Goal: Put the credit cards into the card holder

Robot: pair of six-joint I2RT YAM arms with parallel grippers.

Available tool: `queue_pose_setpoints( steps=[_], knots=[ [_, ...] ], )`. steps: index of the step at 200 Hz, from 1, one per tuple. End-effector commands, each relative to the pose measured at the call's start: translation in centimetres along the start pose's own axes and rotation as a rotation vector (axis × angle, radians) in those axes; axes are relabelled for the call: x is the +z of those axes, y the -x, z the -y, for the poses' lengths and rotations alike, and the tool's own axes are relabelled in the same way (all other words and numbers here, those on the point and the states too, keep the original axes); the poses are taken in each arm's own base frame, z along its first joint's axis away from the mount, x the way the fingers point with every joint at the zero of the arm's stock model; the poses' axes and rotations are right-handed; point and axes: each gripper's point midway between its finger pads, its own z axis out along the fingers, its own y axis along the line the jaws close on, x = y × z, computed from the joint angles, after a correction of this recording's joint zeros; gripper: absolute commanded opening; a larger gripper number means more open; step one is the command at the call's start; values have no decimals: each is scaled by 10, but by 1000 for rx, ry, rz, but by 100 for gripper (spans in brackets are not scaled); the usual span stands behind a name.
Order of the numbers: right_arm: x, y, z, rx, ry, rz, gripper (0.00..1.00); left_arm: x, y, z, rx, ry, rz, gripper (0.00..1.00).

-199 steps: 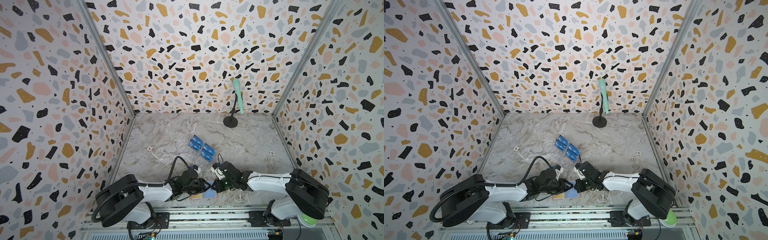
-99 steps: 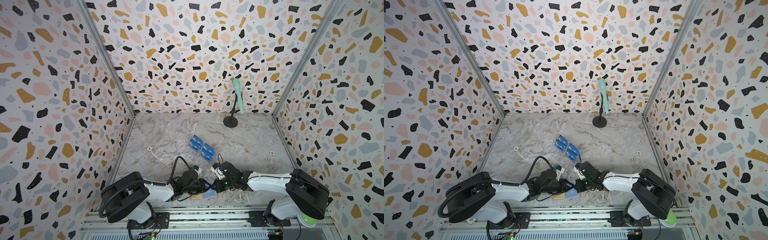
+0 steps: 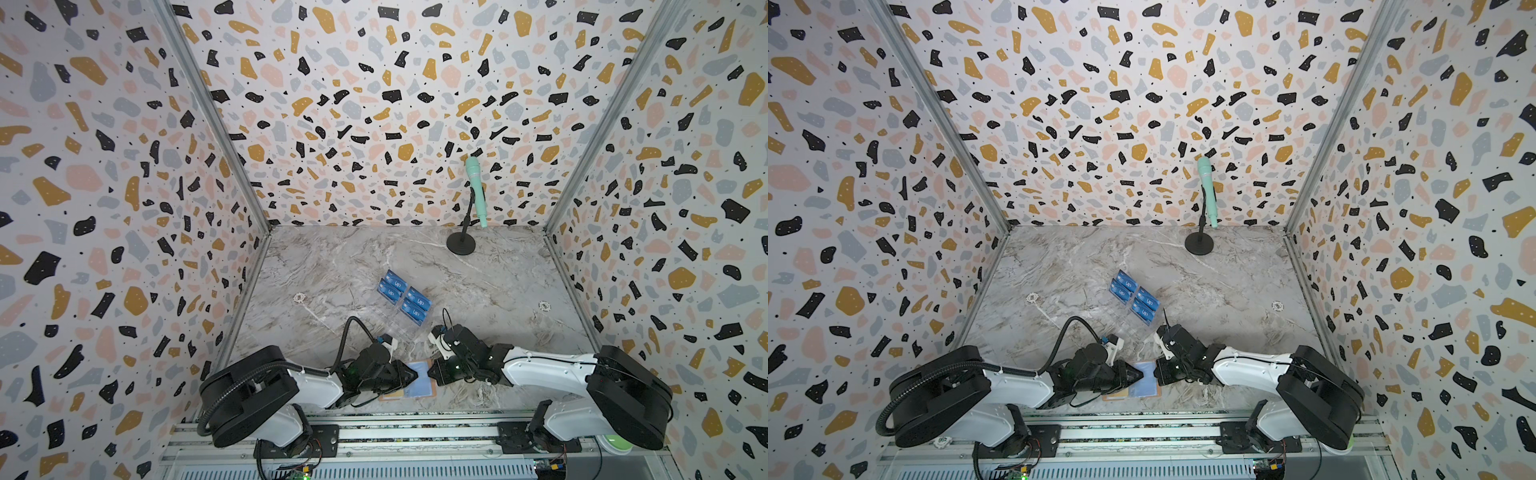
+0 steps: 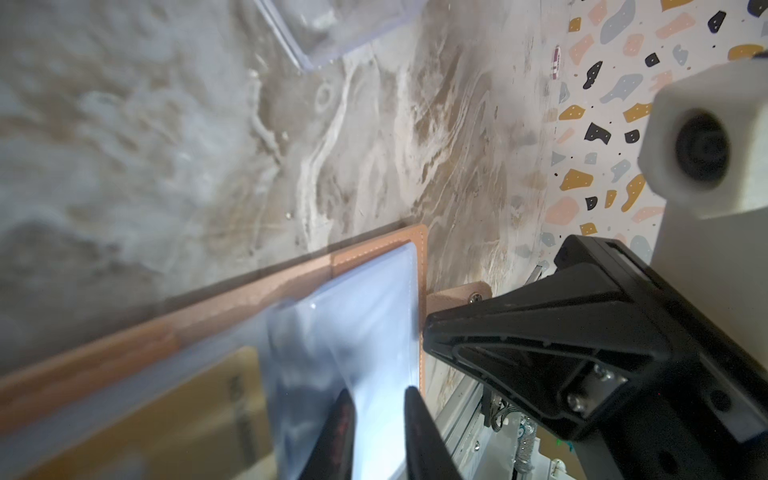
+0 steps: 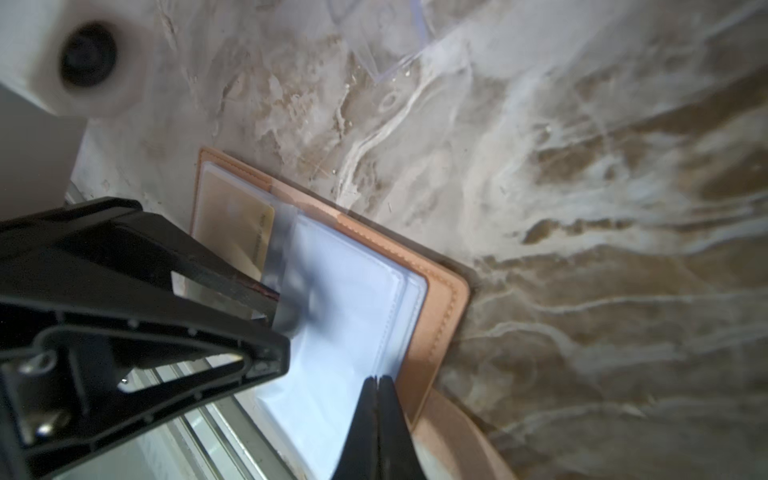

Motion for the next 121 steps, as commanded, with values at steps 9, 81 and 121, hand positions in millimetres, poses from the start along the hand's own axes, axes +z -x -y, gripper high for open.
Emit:
queue_pose_setpoints(
  steps=[9,81,121],
  knots=[
    [1,-3,4,14,-12,-5,5,-1,2,2,-8,-29,18,15],
    [-7,7,-5,10,13,38,4,-2,5,5,25,-9,27,0],
    [-10,6,-3,42,29,58,4,-10,6,8,36,-29,46,0]
  ],
)
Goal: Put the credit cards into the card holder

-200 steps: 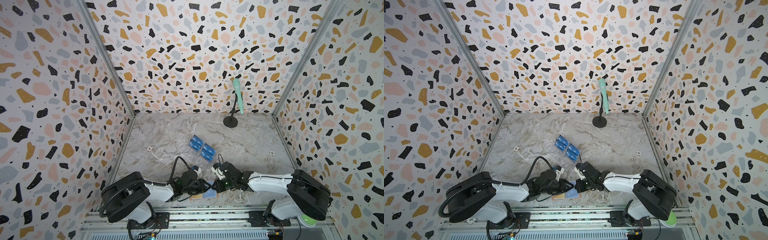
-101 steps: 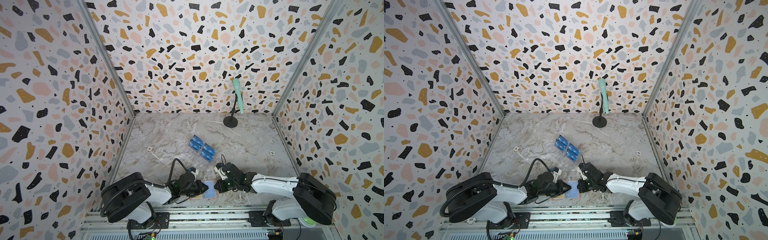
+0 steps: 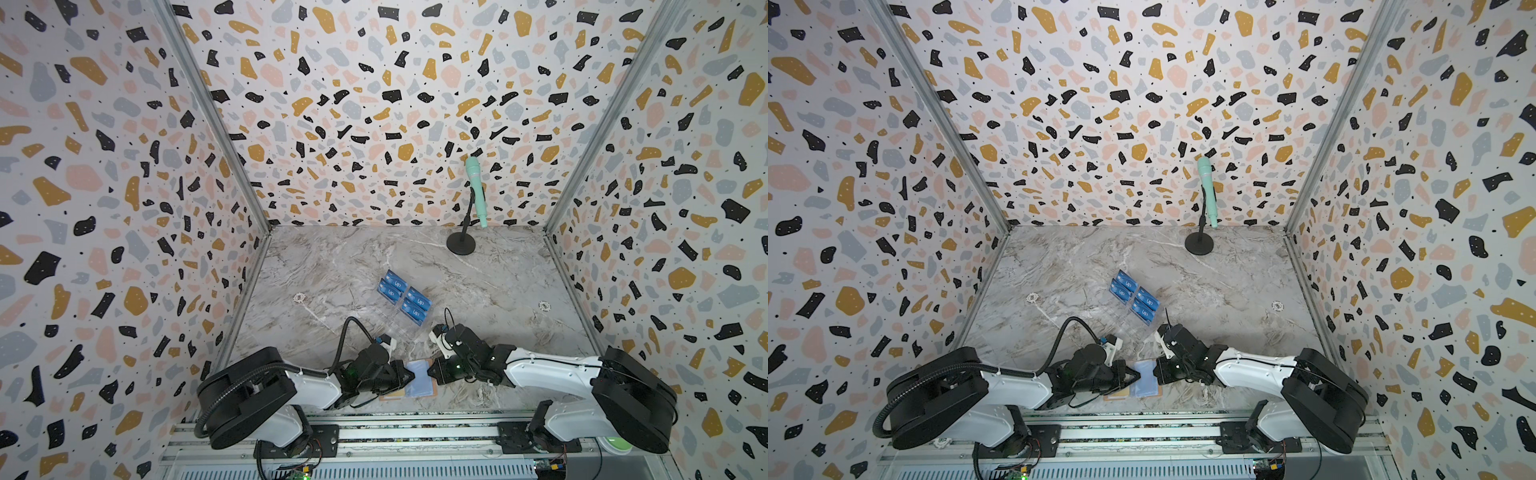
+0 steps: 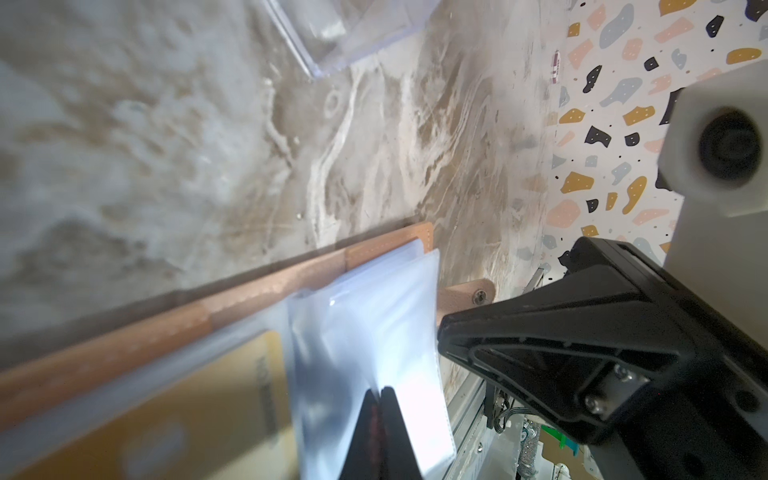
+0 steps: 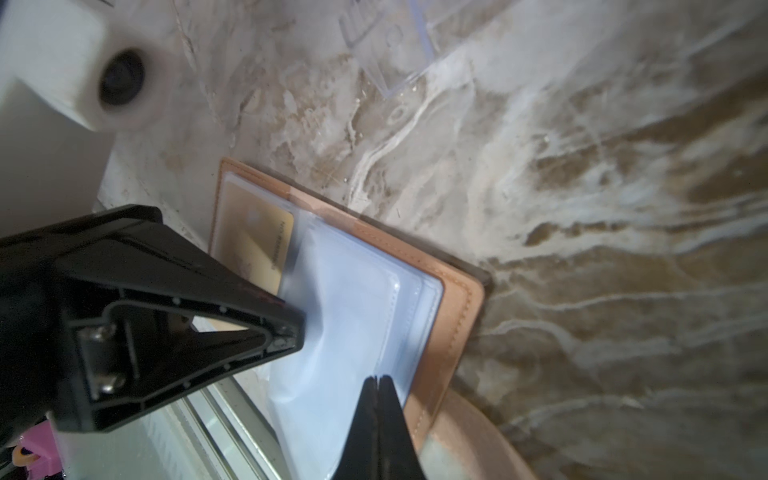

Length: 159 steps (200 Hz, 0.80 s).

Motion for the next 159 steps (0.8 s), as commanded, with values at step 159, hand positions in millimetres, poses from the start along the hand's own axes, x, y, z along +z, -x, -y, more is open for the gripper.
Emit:
queue_pose_setpoints(
  steps=[159],
  knots=[
    [5,4,-24,-12,145,3,2,-7,-1,8,47,-72,17,4]
  ],
)
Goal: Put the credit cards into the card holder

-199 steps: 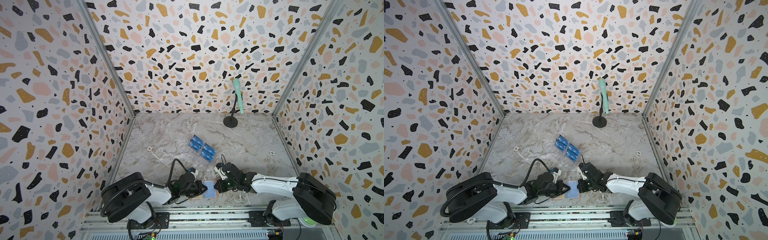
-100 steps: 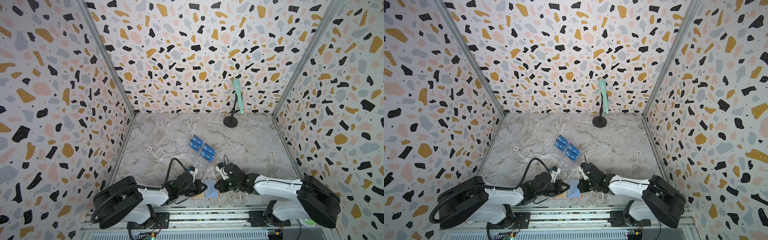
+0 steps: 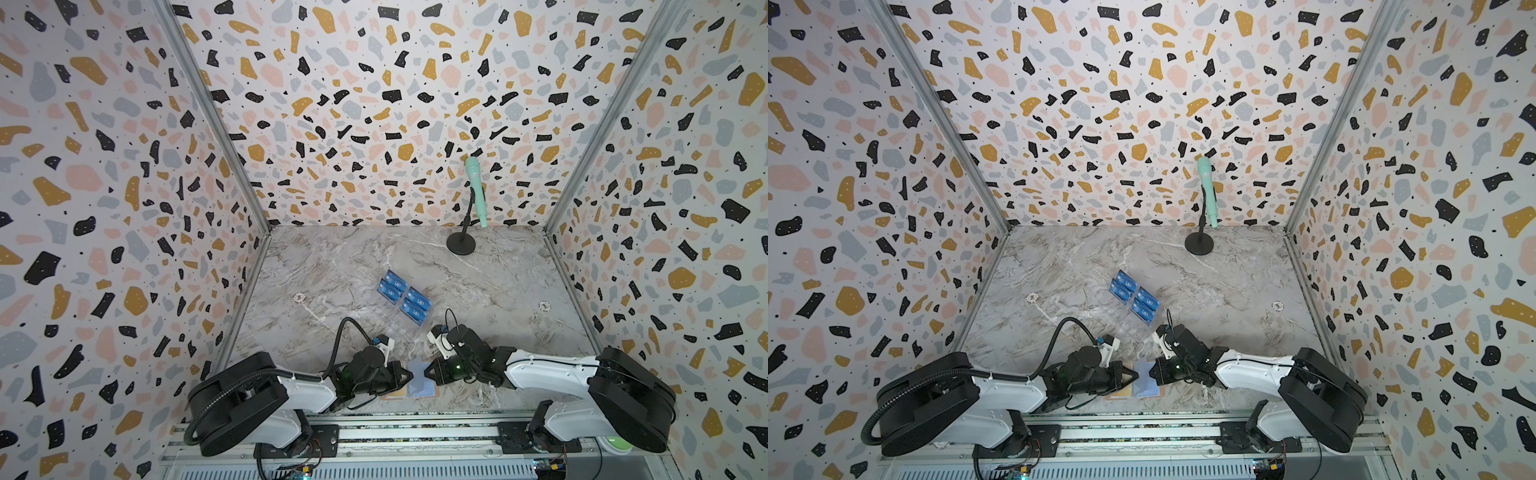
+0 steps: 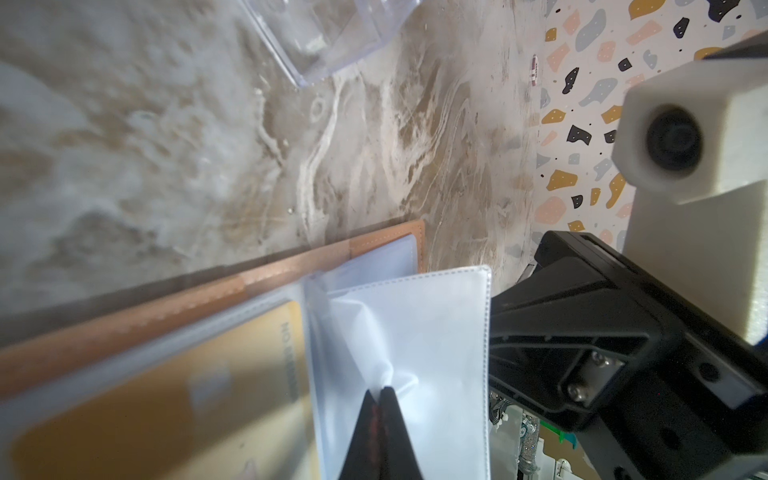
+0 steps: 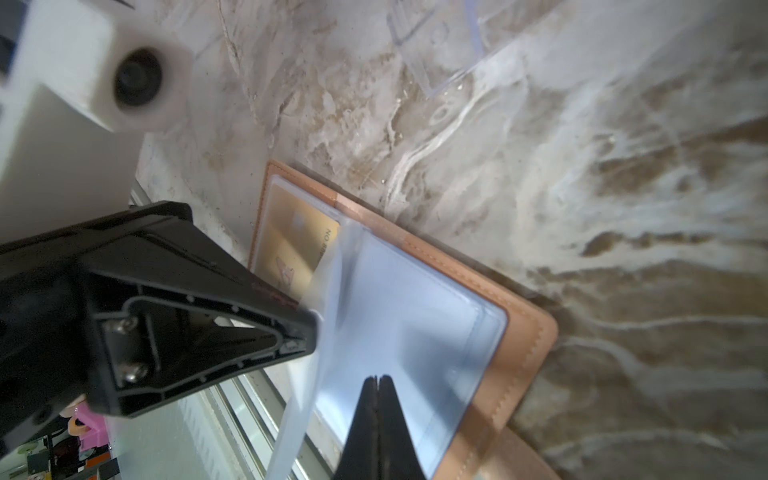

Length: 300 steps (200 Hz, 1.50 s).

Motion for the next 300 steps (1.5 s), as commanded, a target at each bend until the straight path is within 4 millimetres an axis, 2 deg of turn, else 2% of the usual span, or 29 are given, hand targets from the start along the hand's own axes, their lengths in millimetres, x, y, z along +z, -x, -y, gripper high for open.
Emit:
queue_pose_setpoints(
  steps=[1,17,29,41,51,62,86,98,115,139,159,200,237,275,300],
  knots=[
    [2,5,-13,-20,51,6,2,0,0,7,21,-42,4,4],
    [5,7,-18,-29,78,5,2,0,0,7,20,-43,0,8],
    [7,8,-23,-41,93,2,2,-1,-1,8,22,-43,-3,14],
    [8,10,-27,-52,103,-2,2,-1,-2,7,23,-37,-9,27],
    [10,9,-30,-57,111,-10,2,-3,-3,6,22,-27,-16,44],
    [11,8,-34,-67,126,-19,1,-7,-5,2,20,-4,-18,51],
    [13,6,-40,-79,151,-19,1,-22,3,6,60,53,17,53],
    [16,6,-44,-86,161,-28,1,-33,16,11,84,82,65,53],
    [22,7,-51,-101,173,-42,1,-50,32,8,58,131,142,52],
    [34,4,-61,-118,189,-76,1,-77,50,-18,-3,262,260,49],
    [45,3,-64,-119,192,-97,0,-88,51,-36,-10,345,279,49],
    [57,3,-59,-98,171,-112,0,-77,37,-44,-13,312,211,48],
    [59,6,-58,-92,163,-106,0,-57,22,-47,16,299,101,47],
    [49,24,-63,-86,185,-50,0,-49,18,-55,26,316,85,46],
    [35,42,-70,-113,201,-19,0,-45,15,-55,-3,292,94,46]
  ],
)
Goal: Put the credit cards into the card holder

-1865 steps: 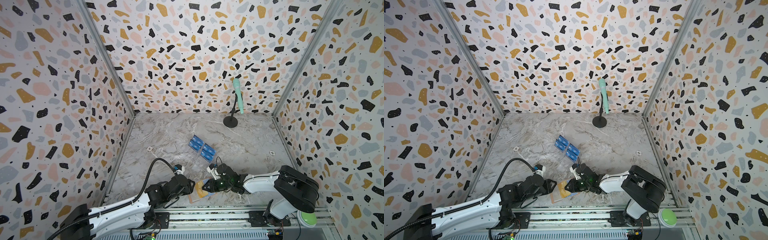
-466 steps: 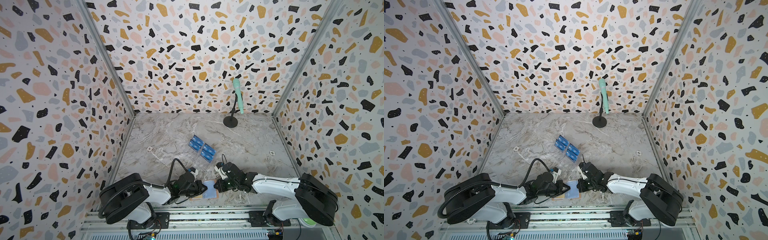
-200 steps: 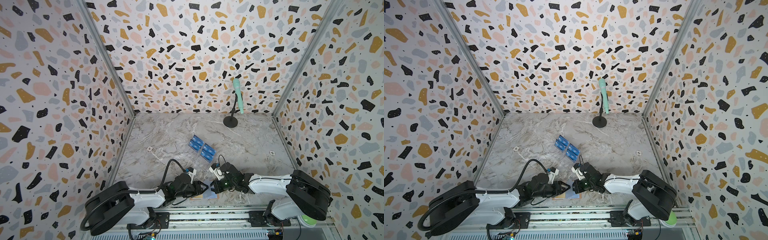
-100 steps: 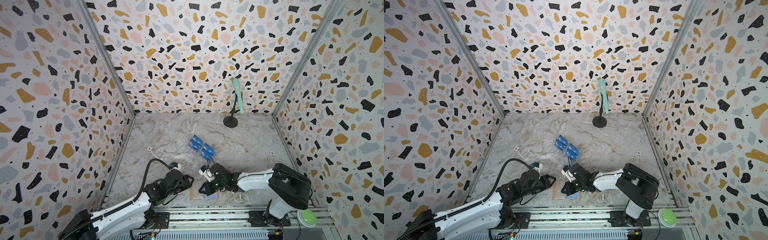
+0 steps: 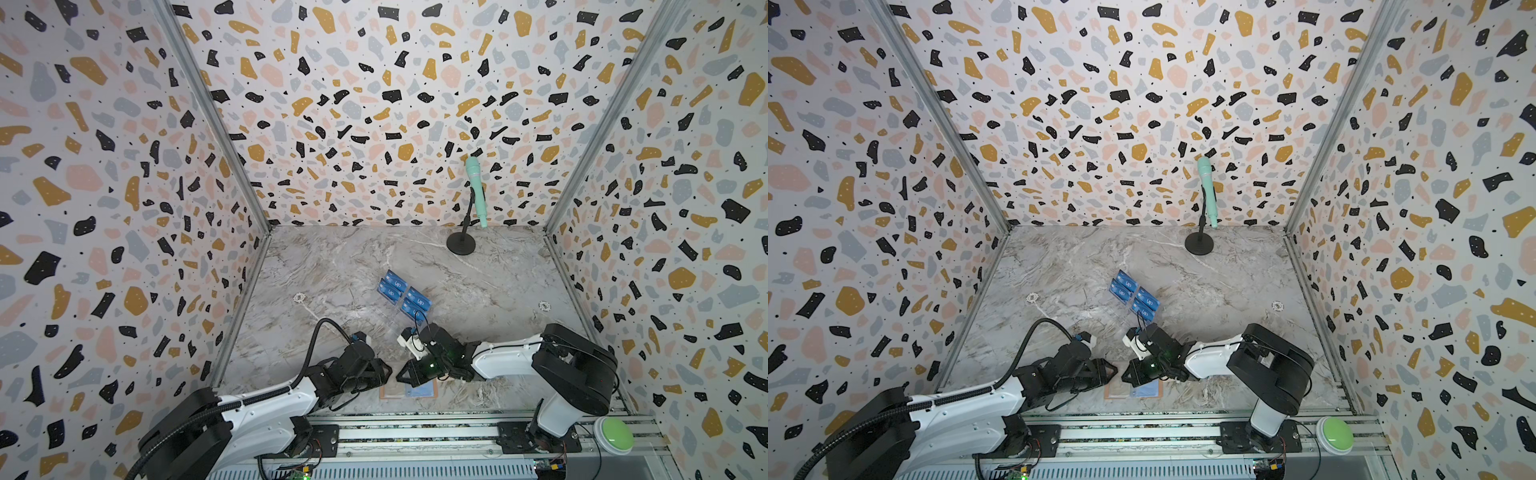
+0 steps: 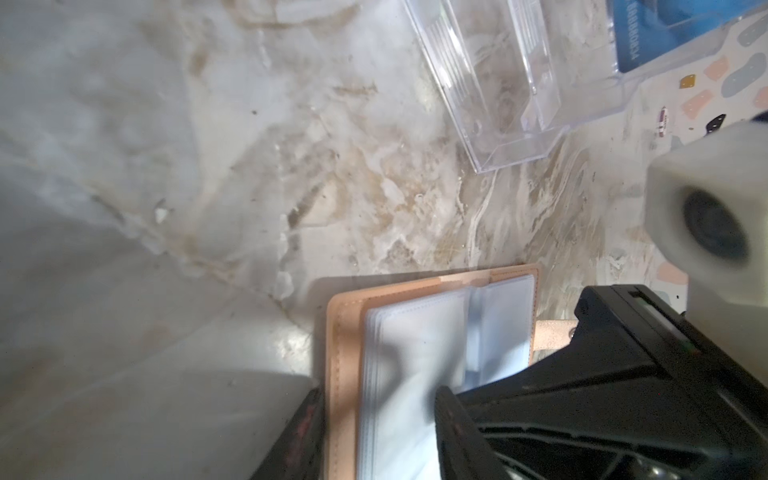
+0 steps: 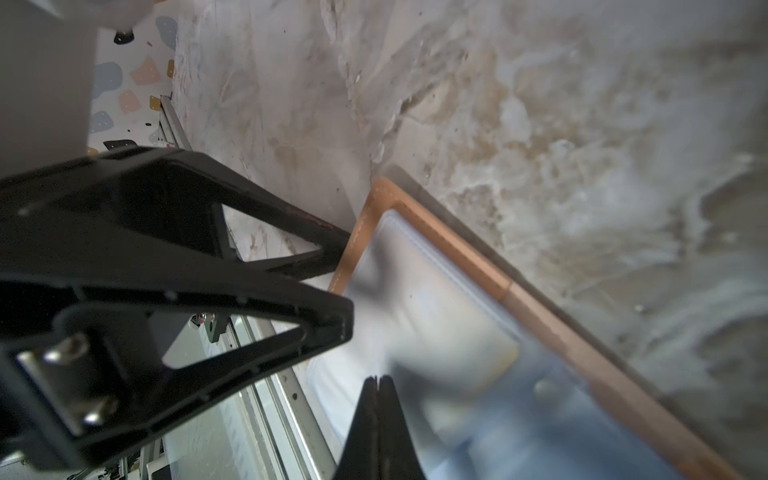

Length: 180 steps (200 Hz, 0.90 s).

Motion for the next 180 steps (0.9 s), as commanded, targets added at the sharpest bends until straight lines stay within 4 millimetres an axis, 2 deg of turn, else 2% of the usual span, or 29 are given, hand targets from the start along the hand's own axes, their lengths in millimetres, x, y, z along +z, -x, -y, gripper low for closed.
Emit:
queue_pose_setpoints(
  steps=[1,24,41,64,96,121,140,180],
  knots=[
    [-20,32,-24,-58,41,72,0,4,-9,-6,-15,-6,-19,46],
    [-40,56,-22,-101,-2,94,2,2,-3,-7,-35,14,12,45],
    [-59,81,-22,-150,-40,122,5,-3,5,-8,-47,28,57,45],
    [-80,116,-9,-184,-124,139,11,-10,19,-11,-42,67,128,47],
    [-97,149,13,-216,-235,132,16,-21,37,-7,10,118,183,47],
    [-108,173,16,-248,-291,164,19,-24,44,-2,30,123,200,47],
    [-110,183,23,-252,-330,149,20,-23,46,1,40,120,204,47],
    [-106,186,36,-249,-391,104,21,-20,48,4,63,128,195,47]
  ],
)
